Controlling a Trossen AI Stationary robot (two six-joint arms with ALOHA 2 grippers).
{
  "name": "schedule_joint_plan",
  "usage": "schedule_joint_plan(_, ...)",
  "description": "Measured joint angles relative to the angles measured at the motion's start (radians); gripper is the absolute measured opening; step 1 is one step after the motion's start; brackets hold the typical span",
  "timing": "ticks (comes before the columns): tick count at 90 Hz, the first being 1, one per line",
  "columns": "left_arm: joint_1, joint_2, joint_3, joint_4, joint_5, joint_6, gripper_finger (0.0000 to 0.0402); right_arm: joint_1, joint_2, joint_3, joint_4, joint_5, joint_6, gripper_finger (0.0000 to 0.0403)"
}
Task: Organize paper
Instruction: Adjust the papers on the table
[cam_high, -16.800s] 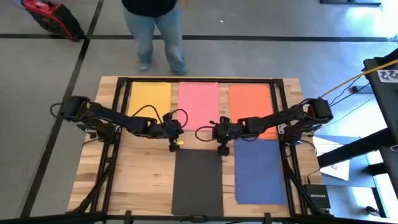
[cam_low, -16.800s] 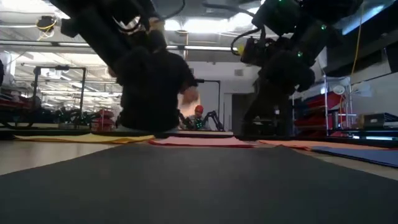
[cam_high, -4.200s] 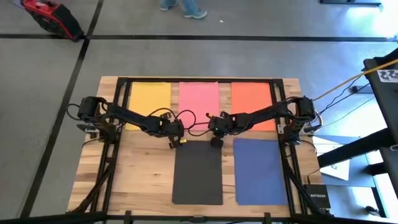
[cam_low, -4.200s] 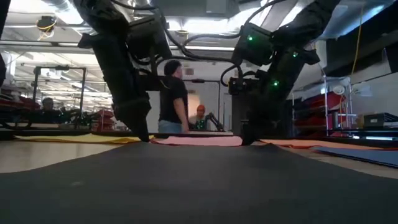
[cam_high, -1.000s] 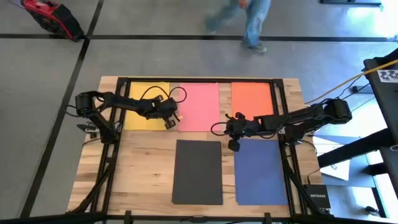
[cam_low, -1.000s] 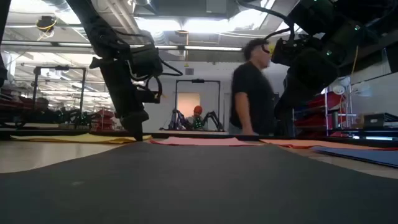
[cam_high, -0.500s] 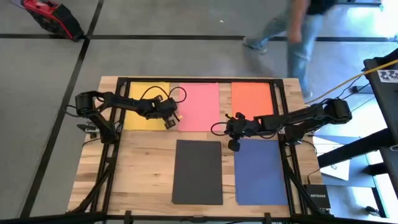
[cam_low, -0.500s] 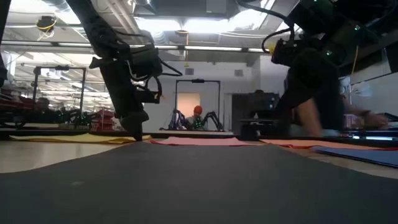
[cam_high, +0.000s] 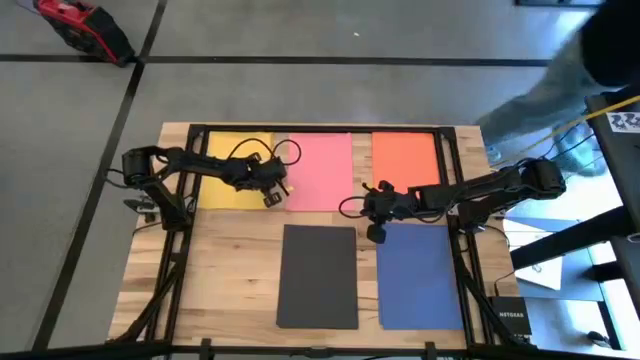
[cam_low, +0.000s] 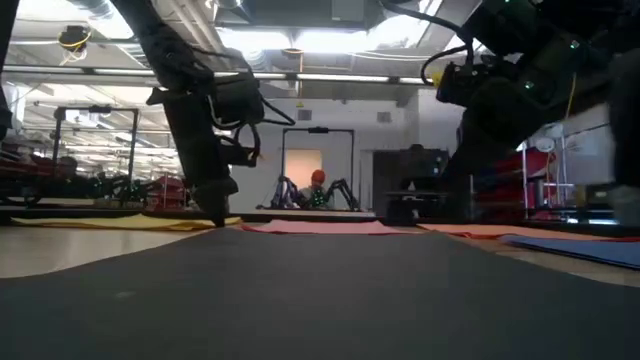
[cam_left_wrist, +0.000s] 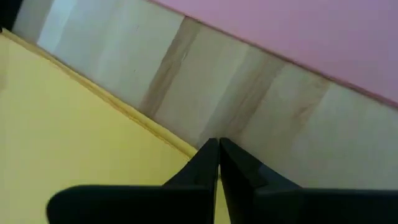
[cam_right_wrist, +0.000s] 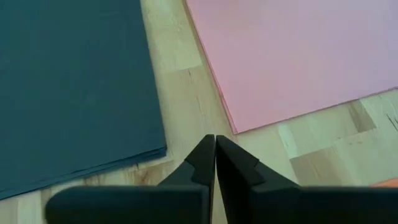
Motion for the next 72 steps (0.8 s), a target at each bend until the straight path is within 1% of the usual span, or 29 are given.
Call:
schedule_joint_plan(20,-0.026,0.0,0.0,-0.003,0.005,-0.019,0.0,0.0,0.0,0.0,-0.003,0.0,0.0,0.0003)
schedule_joint_plan(32,-0.021,-0.002,0.0,-0.024,-0.014,-0.023,0.0,0.0,0.0,0.0,-0.011,0.0,0.0,0.0003)
schedule_joint_plan(72,-0.026,-0.008,0.001,-0.051,-0.019,-0.046,0.0,0.0,0.0,0.0,-0.021,0.0,0.0,0.0003)
